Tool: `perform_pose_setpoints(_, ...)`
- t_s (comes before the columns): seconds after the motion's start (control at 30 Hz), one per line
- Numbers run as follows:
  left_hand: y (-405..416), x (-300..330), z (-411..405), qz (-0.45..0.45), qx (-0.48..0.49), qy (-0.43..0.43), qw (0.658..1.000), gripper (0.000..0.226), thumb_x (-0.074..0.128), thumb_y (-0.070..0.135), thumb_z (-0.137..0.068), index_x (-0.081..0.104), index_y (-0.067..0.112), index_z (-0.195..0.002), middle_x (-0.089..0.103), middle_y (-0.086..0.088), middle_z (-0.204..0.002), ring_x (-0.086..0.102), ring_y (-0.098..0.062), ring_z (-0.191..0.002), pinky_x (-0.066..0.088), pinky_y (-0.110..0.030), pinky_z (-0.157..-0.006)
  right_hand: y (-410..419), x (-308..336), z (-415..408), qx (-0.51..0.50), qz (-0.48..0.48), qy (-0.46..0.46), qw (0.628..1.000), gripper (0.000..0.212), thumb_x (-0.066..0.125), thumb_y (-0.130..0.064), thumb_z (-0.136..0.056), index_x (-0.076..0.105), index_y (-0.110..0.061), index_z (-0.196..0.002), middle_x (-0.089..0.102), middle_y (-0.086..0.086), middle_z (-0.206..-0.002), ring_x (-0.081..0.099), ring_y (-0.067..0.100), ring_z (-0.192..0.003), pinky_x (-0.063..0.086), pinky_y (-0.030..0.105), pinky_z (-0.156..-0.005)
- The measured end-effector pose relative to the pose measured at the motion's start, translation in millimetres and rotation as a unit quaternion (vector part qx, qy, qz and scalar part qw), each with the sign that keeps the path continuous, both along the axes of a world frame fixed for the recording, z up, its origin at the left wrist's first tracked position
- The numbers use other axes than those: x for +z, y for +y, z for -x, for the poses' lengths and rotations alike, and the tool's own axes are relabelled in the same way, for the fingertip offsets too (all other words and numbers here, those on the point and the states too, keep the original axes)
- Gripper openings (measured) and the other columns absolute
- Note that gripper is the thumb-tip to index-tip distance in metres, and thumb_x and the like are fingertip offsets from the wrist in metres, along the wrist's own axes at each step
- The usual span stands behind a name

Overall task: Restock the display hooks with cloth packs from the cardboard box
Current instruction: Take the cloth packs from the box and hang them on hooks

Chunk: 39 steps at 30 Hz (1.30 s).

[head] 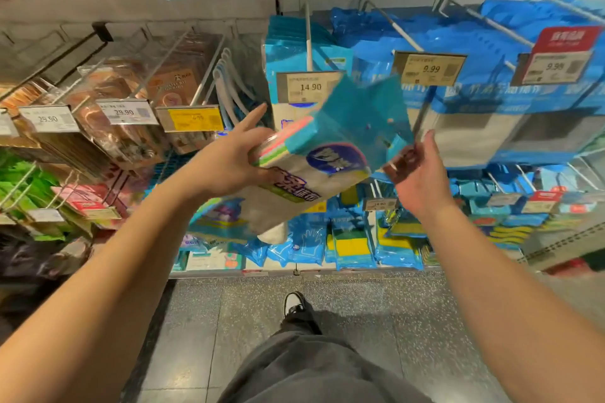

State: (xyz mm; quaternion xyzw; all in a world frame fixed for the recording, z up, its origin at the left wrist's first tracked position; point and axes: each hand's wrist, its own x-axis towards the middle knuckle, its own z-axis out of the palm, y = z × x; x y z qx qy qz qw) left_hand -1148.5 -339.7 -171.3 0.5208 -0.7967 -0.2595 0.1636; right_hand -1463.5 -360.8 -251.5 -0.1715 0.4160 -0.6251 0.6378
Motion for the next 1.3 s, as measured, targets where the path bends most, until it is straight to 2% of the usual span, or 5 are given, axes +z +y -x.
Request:
perform_pose_setpoints(0.2, 32.6, -65.7, 2.8, -0.143, 0.118, 0.233, 0.955, 0.070, 0.090, 0.062, -0.050, 0.065, 0.044, -0.113, 0.074, 0.004, -0.112, 0.070, -0.023, -0.105, 0.052, -0.056, -0.098, 38.9, 6.4, -24.1, 0.048, 0.030, 0.056, 0.997, 0.034, 0.040, -0.045, -0.101, 0.057, -0.015, -0.102, 0.065, -0.004, -0.085, 0.063, 0.011, -0.081, 0.051, 0.030, -0.081)
perform_pose_setpoints(0.47, 64.6, -92.8, 16.7, -0.180, 0.148, 0.271, 0.934, 0.070, 0.090, 0.063, -0.044, 0.061, 0.032, -0.099, 0.075, 0.010, -0.090, 0.070, -0.011, -0.084, 0.057, -0.041, -0.081, 38.6, 10.9, -44.3, 0.033, 0.044, 0.073, 0.996, 0.015, 0.050, -0.012, -0.102, 0.061, -0.014, -0.112, 0.075, 0.000, -0.101, 0.072, 0.015, -0.094, 0.059, 0.032, -0.078)
perform_pose_setpoints(0.7, 75.1, -95.6, 8.5, -0.141, 0.162, 0.193, 0.957, 0.087, 0.069, 0.085, -0.054, 0.066, 0.013, -0.104, 0.070, -0.015, -0.092, 0.056, -0.018, -0.075, 0.042, -0.036, -0.068, 34.3, 13.5, -33.3, 0.009, 0.033, 0.116, 0.993, 0.014, 0.054, -0.016, -0.101, 0.061, -0.015, -0.113, 0.074, 0.004, -0.105, 0.071, 0.023, -0.099, 0.060, 0.042, -0.075)
perform_pose_setpoints(0.9, 83.0, -94.9, -9.7, -0.081, 0.194, -0.006, 0.978, 0.035, 0.078, 0.047, -0.082, 0.048, 0.029, -0.074, 0.049, 0.005, -0.065, 0.051, -0.023, -0.065, 0.033, -0.035, -0.058, 27.1, 32.0, -4.8, 0.033, 0.080, 0.217, 0.972, 0.012, 0.049, -0.011, -0.101, 0.058, -0.016, -0.107, 0.076, -0.002, -0.093, 0.073, 0.017, -0.086, 0.059, 0.034, -0.071)
perform_pose_setpoints(1.3, 57.4, -40.5, 9.9, 0.136, 0.015, -0.307, 0.942, 0.028, 0.057, 0.043, -0.097, 0.060, 0.023, -0.116, 0.059, 0.006, -0.118, 0.065, -0.023, -0.097, 0.046, -0.034, -0.062, -12.3, 57.7, 17.3, 0.088, 0.116, 0.394, 0.907, 0.004, 0.057, -0.023, -0.100, 0.061, -0.023, -0.101, 0.072, -0.003, -0.106, 0.071, 0.014, -0.096, 0.057, 0.037, -0.085)
